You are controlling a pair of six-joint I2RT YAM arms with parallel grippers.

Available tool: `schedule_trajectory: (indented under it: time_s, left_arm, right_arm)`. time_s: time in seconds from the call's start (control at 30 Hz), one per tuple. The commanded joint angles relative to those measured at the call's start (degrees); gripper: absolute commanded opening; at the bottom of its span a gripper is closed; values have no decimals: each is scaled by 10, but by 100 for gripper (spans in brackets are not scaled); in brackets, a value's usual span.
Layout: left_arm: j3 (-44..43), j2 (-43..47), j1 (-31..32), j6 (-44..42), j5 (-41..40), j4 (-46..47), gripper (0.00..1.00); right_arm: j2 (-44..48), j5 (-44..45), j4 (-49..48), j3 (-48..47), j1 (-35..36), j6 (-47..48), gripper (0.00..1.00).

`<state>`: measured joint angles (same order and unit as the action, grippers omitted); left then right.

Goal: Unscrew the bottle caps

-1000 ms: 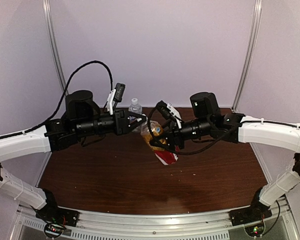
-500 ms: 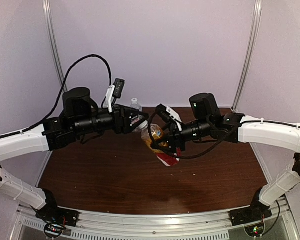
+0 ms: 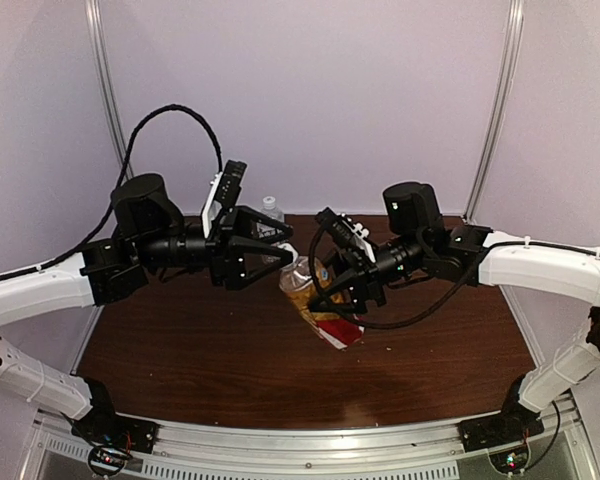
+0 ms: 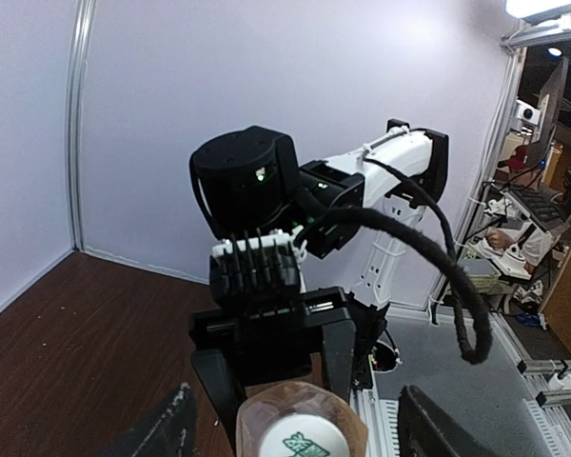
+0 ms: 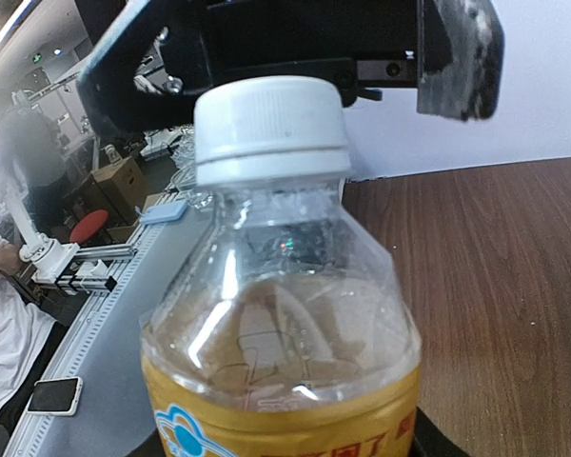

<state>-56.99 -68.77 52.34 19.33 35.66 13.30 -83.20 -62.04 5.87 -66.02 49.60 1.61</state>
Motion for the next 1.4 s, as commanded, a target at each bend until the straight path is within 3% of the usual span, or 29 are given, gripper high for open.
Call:
schedule_trajectory:
  time_s: [0.0,0.43,0.63,0.77,1.0,1.1,1.23,1.37]
  left_arm:
    - [-3,-22,-4,-8,60,51,68]
    - [22,-30,-4,39,59,118,38]
    - [28,-30,-4,68,28,131,15]
    - [34,-29,-4,94,-37,122,0]
    - [4,-18,18,219,-295,-17,0]
    - [-6,-26,30,247,-362,-42,0]
    - [-7,-35,31,250,-368,-26,3]
    - [4,-20,30,207,-357,2,25]
  right_arm:
    - [12,-43,-35,7,-1,-16,43]
    - [12,-24,-39,14,-4,-16,42]
    - [19,-2,-41,16,-7,-16,41]
    - [24,53,-37,11,-8,-16,41]
    - [23,239,-14,2,-8,-16,41]
    - [20,313,-17,6,-7,-34,42]
    - [18,335,-25,12,-8,-33,42]
    - [20,306,-12,15,-8,-24,42]
